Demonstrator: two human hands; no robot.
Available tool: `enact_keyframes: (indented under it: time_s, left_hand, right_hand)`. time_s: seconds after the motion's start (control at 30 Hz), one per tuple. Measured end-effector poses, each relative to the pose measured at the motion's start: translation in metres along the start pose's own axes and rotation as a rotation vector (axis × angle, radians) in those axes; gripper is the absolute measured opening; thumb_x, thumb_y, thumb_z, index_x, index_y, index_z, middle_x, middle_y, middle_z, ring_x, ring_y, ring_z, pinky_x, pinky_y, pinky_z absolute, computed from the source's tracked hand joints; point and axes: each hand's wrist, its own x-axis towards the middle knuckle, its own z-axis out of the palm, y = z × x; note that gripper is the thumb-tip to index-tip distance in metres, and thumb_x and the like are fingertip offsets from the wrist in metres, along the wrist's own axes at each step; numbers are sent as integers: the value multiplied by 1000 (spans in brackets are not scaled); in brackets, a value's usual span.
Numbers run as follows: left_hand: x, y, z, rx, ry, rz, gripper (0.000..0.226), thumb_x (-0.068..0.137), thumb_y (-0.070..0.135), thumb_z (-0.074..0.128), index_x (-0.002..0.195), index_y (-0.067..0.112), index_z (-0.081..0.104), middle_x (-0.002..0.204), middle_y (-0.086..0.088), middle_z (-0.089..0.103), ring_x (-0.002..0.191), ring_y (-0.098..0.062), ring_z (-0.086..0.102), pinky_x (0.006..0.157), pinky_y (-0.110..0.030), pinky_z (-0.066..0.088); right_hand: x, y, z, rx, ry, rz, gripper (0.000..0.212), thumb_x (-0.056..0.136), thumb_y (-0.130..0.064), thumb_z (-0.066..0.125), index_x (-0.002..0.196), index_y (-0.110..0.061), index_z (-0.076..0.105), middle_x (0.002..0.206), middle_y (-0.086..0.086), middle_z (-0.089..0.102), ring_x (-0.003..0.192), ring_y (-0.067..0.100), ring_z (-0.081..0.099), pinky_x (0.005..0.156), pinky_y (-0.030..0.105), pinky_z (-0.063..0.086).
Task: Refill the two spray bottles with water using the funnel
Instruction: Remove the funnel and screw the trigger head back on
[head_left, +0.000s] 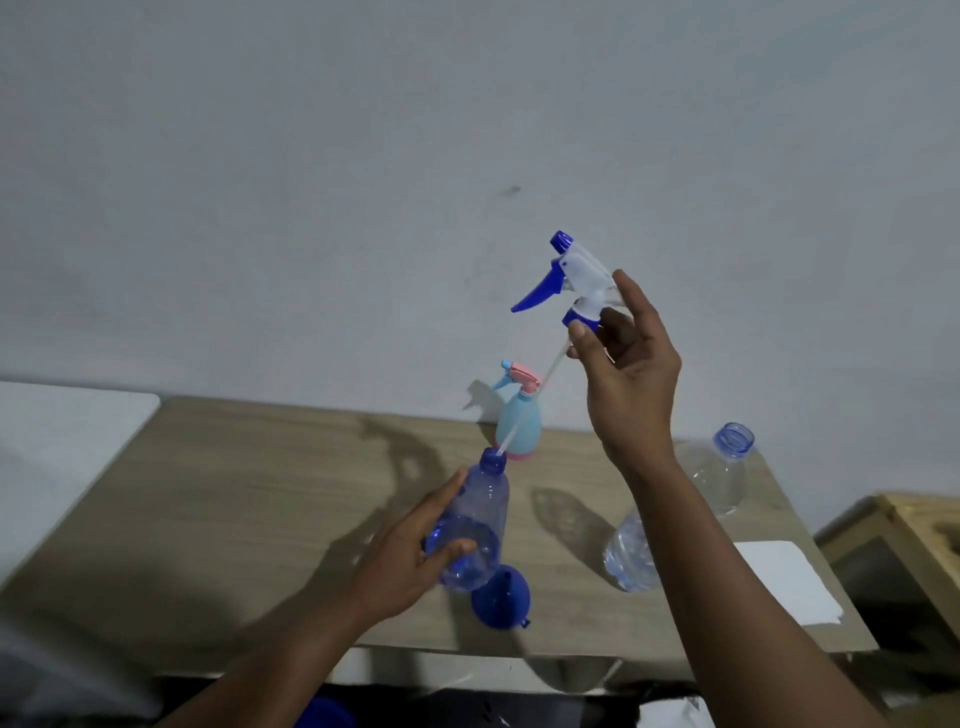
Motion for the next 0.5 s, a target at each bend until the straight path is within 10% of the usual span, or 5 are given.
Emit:
enact_keyframes:
  time_s: [0.23, 0.5]
  left_hand:
    - [1, 38, -5, -97, 47, 66, 74, 92, 33, 67, 149, 51, 24, 151, 20, 42, 134, -1, 46, 107, -32, 47]
    - [4, 80, -9, -135, 102, 101, 74, 90, 41, 64, 142, 66, 18, 139, 21, 49, 118, 2, 54, 81, -19, 56]
  right_hand:
    - [-24, -15, -1, -17, -170, 71, 53, 89, 0, 69, 137, -18, 54, 98, 15, 72, 84, 25, 66, 77, 33, 59]
    - [-51, -15, -7, -63, -368, 142, 48, 96, -6, 63, 140, -21, 52, 107, 13, 74, 101, 26, 71, 89, 41, 59]
